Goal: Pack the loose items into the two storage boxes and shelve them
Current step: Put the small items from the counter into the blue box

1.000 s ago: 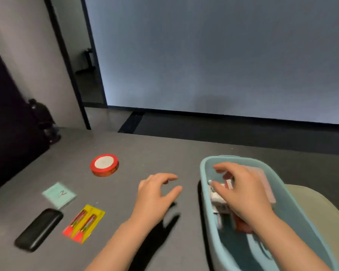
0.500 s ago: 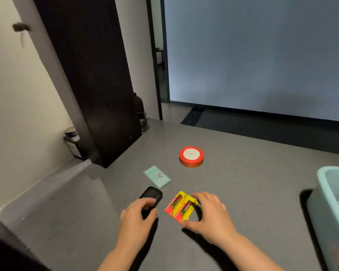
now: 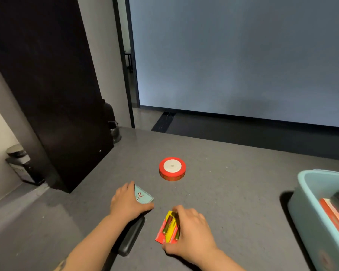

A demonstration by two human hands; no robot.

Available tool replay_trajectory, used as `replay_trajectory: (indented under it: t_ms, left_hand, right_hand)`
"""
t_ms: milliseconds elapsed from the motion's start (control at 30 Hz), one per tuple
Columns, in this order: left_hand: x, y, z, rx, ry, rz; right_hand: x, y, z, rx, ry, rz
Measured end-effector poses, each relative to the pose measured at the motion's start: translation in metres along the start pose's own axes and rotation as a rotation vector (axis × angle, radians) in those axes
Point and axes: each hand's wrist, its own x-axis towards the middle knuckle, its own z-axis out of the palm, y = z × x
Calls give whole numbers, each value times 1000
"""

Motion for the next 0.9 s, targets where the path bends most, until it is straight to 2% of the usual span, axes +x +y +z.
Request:
replay_trajectory:
  t_ms: [233, 367, 533, 700, 767, 900]
  left_hand:
    - [-27, 38, -9, -223, 127, 100]
    - [-59, 101, -8, -354, 121, 320]
    - [-106, 187, 11, -469, 136, 451]
    - [-140, 245, 42, -523, 67, 540]
    - [-146, 263, 51, -548, 52, 554]
    - [-150, 293, 61, -582, 56, 565]
  right_hand:
    - [-24, 25, -46, 140, 82, 93]
    - [-64, 47, -115, 170, 176, 100]
    - [-125, 100, -210, 52, 302, 119]
    - [-155, 176, -265, 14, 374, 266]
    - [-154, 203, -270, -45, 354, 285]
    - [-133, 236, -266, -210, 200, 226]
